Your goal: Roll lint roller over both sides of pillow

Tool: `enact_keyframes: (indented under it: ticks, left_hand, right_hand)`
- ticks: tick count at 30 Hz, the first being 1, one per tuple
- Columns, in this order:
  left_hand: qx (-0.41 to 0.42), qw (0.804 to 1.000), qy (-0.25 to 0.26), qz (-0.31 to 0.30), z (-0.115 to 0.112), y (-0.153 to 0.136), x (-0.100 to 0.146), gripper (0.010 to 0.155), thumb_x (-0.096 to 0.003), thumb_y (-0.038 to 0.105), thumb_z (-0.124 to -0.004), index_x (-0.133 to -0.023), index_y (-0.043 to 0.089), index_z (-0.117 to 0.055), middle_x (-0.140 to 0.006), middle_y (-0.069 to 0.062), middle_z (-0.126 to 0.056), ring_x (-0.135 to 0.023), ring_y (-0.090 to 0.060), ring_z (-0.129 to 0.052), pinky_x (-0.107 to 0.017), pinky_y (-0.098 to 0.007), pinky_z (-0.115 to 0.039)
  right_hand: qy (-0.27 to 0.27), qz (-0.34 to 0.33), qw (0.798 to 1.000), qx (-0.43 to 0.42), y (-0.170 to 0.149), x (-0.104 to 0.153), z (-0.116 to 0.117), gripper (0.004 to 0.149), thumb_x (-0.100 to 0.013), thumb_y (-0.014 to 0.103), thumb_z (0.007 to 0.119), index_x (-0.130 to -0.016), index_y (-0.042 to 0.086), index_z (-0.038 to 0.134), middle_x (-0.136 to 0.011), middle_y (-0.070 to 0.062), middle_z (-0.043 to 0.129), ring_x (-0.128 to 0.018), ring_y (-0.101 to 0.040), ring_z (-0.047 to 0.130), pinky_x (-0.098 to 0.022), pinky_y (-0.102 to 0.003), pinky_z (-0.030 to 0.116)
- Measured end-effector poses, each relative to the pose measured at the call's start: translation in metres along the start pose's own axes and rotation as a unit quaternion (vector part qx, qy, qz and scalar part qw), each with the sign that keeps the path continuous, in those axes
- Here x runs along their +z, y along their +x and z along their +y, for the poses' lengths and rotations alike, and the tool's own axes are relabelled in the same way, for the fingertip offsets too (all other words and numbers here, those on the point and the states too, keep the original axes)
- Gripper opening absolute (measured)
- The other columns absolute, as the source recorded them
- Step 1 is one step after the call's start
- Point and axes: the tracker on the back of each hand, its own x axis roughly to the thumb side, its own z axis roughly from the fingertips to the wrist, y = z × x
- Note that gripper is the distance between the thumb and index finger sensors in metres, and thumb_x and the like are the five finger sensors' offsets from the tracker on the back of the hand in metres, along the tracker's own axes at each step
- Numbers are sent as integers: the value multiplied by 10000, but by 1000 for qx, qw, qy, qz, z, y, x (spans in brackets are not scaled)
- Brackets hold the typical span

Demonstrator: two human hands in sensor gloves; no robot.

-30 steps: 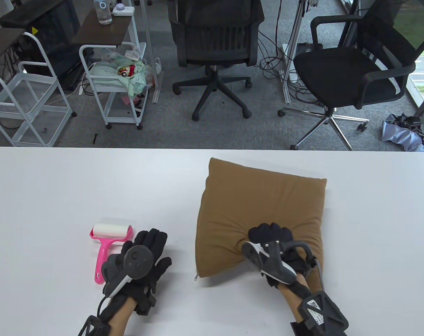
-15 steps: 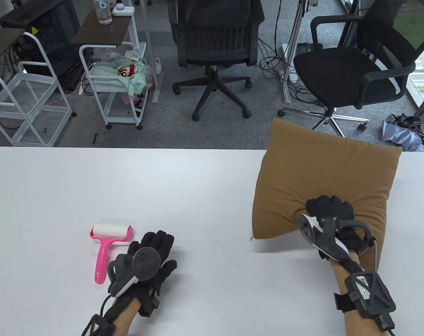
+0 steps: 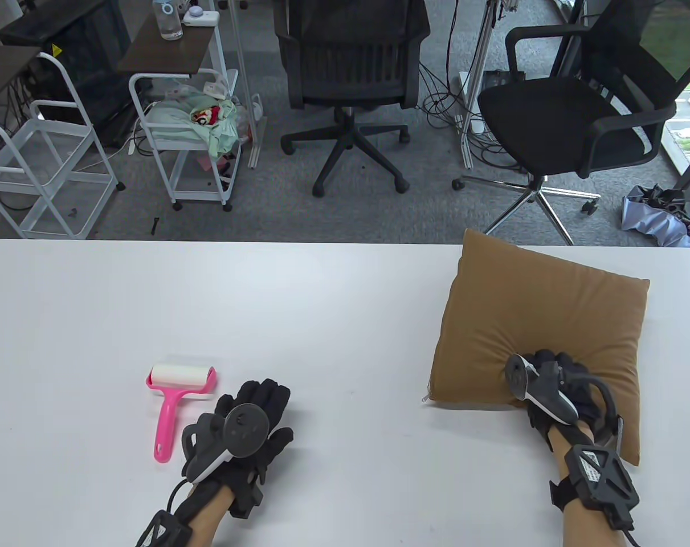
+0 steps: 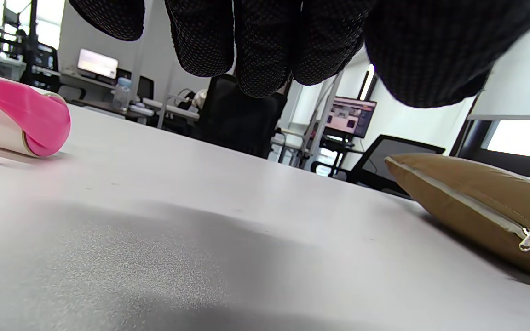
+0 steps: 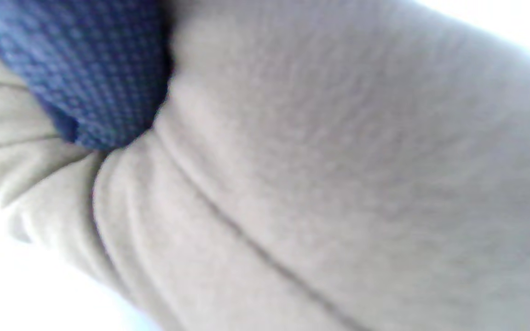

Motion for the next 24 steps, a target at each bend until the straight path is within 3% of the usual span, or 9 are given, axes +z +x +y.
enact_keyframes:
  ticks: [4, 9, 11, 18, 24]
  left_hand:
    - [-3, 1000, 0, -5, -1, 3, 1, 741, -330, 558, -779, -1020, 369, -586, -1160, 49, -613, -1125, -288, -572, -762, -634, -484]
    - [0, 1000, -1, -4, -1, 3, 1, 744, -330, 558, -779, -1022, 369, -579, -1163, 48, -603, -1127, -289, -564, -763, -636, -479]
    - [0, 1000, 0, -6, -1, 4, 1, 746, -330, 559, -779, -1022, 371, -576, -1165, 50, -600, -1128, -288, -561, -764, -636, -477]
    - [-1, 1000, 17, -15, 4, 9, 3, 752, -330, 559, -778, -1026, 373, -562, -1169, 51, -584, -1133, -287, -542, -766, -637, -467]
    - [-1, 999, 32, -18, 8, 11, 5, 758, -329, 560, -778, -1028, 377, -550, -1174, 56, -569, -1139, -286, -522, -770, -638, -454]
  right_hand:
    - [33, -10, 999, -12, -5, 7, -6, 755, -277, 524, 918, -924, 423, 543, -1030, 154, 662, -960, -173, 739, -735, -490, 682]
    - [51, -16, 997, -64, -17, 17, -40, 771, -280, 570, 890, -966, 378, 596, -1090, 96, 682, -1016, -222, 731, -737, -526, 672]
    - [27, -17, 995, -92, -18, 21, -54, 749, -291, 569, 881, -962, 378, 608, -1092, 87, 697, -1014, -230, 731, -735, -530, 667]
    - [-130, -9, 979, -156, 4, 44, -100, 660, -343, 580, 802, -953, 394, 629, -1094, 79, 704, -1010, -238, 735, -731, -527, 669]
    - [-195, -15, 960, -201, 44, 69, -104, 638, -352, 588, 786, -946, 407, 640, -1101, 82, 697, -1020, -243, 718, -736, -535, 653]
